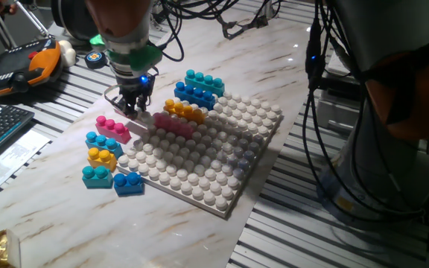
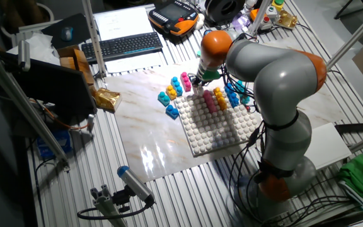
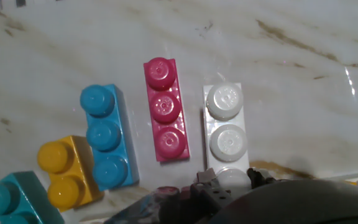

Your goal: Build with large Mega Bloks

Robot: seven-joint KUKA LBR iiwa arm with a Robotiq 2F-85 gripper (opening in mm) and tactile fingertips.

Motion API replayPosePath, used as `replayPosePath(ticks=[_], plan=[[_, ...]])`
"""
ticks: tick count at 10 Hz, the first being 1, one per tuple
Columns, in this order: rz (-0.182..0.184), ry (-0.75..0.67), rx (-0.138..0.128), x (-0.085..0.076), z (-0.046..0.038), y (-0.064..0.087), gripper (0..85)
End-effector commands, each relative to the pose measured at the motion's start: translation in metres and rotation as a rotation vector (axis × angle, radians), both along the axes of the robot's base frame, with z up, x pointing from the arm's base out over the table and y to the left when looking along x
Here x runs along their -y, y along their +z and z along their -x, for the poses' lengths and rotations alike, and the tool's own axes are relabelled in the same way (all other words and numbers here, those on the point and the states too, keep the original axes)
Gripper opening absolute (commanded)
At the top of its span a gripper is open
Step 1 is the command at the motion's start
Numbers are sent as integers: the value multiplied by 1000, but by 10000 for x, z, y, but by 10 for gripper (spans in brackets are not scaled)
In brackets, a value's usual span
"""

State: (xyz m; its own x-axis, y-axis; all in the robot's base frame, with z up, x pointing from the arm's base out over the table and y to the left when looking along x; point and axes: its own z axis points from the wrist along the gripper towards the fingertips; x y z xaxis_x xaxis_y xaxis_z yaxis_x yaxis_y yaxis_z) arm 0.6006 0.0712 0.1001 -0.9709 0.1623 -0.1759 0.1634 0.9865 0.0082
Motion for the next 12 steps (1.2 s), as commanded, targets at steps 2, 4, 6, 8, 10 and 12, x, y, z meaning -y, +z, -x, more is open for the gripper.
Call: replayPosePath(ticks=[2,4,6,8,10,12], plan=[[18,0,7,0,0,0,10],[50,7,15,0,0,0,7],[45,26,19,0,0,0,7],[9,10,-14,-93,77,49,7],[4,-7,-28,-251,312,133,7],[13,-4,-31,-322,544,131,7]])
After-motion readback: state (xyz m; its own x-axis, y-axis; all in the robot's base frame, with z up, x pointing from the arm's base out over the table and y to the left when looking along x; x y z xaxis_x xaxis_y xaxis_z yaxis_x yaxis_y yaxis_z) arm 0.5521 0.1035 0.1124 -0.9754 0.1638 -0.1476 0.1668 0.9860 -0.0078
